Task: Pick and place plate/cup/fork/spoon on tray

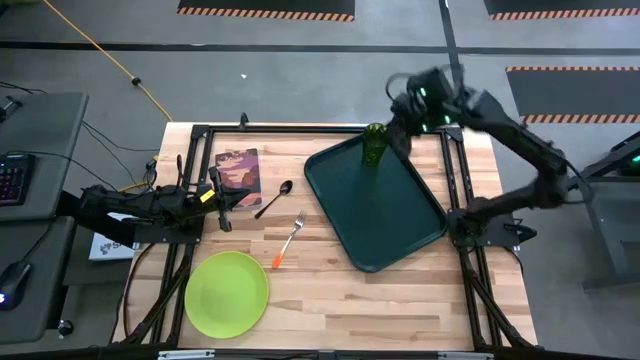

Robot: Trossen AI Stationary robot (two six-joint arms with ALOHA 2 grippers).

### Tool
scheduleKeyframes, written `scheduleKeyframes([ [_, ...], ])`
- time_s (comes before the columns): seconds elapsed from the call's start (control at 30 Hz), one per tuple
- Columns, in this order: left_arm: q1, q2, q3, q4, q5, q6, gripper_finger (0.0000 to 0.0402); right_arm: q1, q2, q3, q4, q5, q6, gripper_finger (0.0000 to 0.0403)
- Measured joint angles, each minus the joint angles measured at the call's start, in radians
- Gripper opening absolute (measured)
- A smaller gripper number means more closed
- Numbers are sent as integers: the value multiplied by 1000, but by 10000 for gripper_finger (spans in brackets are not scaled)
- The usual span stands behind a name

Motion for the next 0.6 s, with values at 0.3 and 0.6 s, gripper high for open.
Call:
scheduleKeyframes([
  [0.3, 0, 0, 0, 0, 0, 0, 5, 226, -477, -639, 447, -25, 230, 240],
  [0.6, 0, 0, 0, 20, 0, -2, 5, 438, -742, -1042, 922, 34, 446, 240],
])
